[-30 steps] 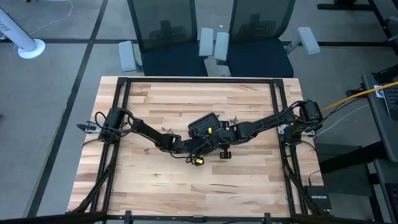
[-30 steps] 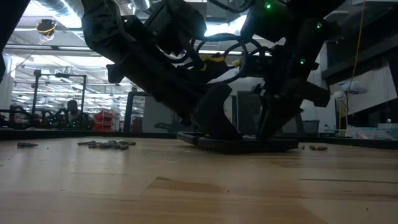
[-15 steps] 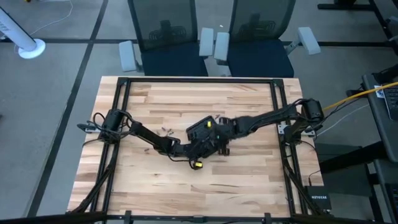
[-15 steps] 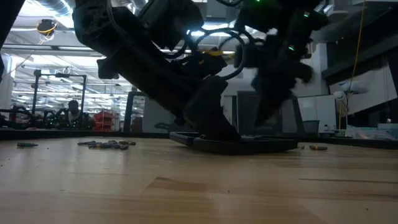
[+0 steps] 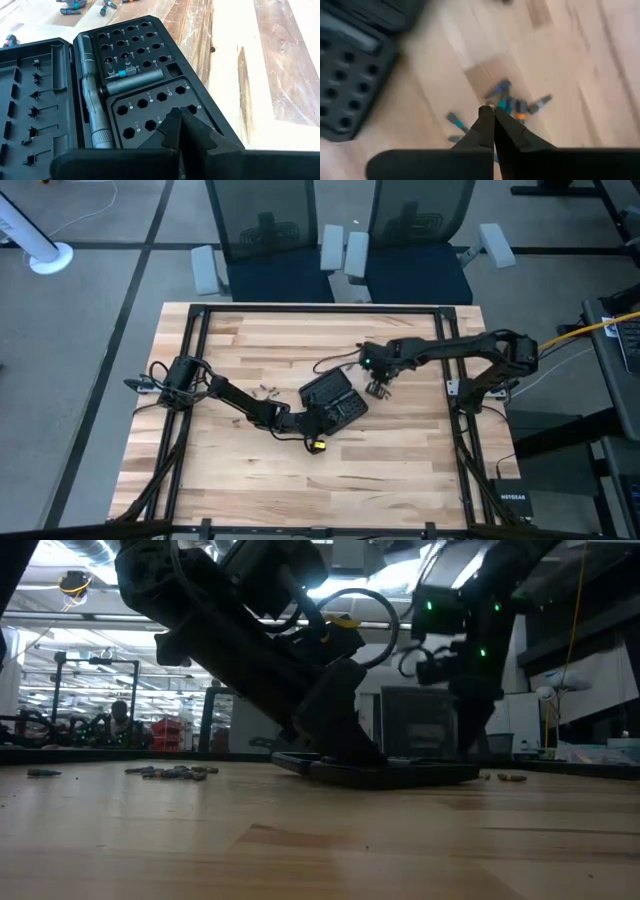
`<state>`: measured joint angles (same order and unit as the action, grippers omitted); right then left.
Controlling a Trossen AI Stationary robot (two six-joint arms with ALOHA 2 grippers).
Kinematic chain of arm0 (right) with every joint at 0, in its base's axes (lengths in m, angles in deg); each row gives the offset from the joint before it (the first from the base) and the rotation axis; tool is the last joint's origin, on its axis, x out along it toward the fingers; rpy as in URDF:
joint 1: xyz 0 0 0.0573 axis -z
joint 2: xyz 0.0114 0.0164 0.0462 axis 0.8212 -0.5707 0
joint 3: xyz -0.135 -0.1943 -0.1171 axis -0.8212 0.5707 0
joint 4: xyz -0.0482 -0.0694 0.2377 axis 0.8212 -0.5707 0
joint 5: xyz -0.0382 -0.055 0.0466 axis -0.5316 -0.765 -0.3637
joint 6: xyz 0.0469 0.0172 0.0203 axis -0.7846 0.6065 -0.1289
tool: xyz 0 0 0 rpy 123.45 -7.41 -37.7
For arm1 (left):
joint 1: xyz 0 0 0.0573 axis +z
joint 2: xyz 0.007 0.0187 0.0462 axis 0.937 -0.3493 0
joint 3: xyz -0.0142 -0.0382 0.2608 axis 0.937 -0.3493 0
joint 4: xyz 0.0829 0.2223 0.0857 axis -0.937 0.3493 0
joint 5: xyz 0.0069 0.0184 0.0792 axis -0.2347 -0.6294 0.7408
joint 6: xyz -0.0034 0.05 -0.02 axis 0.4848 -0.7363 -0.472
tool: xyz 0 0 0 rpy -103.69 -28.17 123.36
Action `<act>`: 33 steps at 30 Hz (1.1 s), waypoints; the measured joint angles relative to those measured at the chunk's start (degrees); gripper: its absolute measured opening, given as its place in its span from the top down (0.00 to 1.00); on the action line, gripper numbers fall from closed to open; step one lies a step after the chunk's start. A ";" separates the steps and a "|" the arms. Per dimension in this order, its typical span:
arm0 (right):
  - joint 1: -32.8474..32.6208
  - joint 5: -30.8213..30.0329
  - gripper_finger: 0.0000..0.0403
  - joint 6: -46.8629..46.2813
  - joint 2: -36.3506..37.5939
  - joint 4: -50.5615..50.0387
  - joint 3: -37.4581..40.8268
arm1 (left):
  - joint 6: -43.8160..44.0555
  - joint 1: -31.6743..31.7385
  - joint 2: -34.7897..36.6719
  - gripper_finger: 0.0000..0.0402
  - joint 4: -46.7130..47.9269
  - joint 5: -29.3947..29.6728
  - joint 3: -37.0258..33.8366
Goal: Prefit tool cases
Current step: Remove the orange socket bit from the black prefit tool case, then remove the blue socket bit from the black prefit tool case
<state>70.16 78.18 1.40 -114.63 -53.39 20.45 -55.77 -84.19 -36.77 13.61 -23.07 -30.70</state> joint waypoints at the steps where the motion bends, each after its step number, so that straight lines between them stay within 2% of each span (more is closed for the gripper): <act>1: 0.93 1.47 0.97 -0.02 -0.08 0.49 0.51 | 0.12 0.00 -0.02 1.00 -0.01 0.00 0.00; 4: 3.18 7.57 0.90 0.20 -0.02 2.55 0.25 | 0.16 0.00 -0.02 1.00 -0.02 0.01 0.00; 8: 2.34 10.67 0.74 1.74 0.02 2.25 -0.96 | 0.16 0.00 -0.05 1.00 -0.03 0.23 0.00; 13: -4.06 16.62 0.55 6.48 0.28 4.76 -3.57 | 0.15 0.00 -0.09 1.00 -0.11 0.67 0.00; 15: -8.20 16.05 0.52 9.03 0.28 7.69 -3.97 | -0.40 0.09 -0.09 1.00 -0.17 0.81 0.00; 19: -15.38 6.17 0.53 11.05 -0.45 12.11 -3.90 | -2.36 0.44 -0.13 1.00 -1.66 0.83 -0.11; 21: -17.08 3.65 0.57 10.98 -1.38 13.92 -3.90 | -3.19 0.85 -0.20 1.00 -2.76 0.72 -0.20; 28: -17.95 3.29 0.72 10.92 -5.37 15.53 -3.86 | -3.54 3.00 -0.26 1.00 -3.74 0.22 -0.15; 33: -17.93 2.44 0.76 10.93 -6.80 18.11 -3.84 | -3.54 3.99 -0.26 1.00 -3.74 0.82 -0.15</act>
<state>52.23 80.62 12.33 -121.43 -35.28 16.61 -59.31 -80.20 -37.03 9.87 -22.25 -30.85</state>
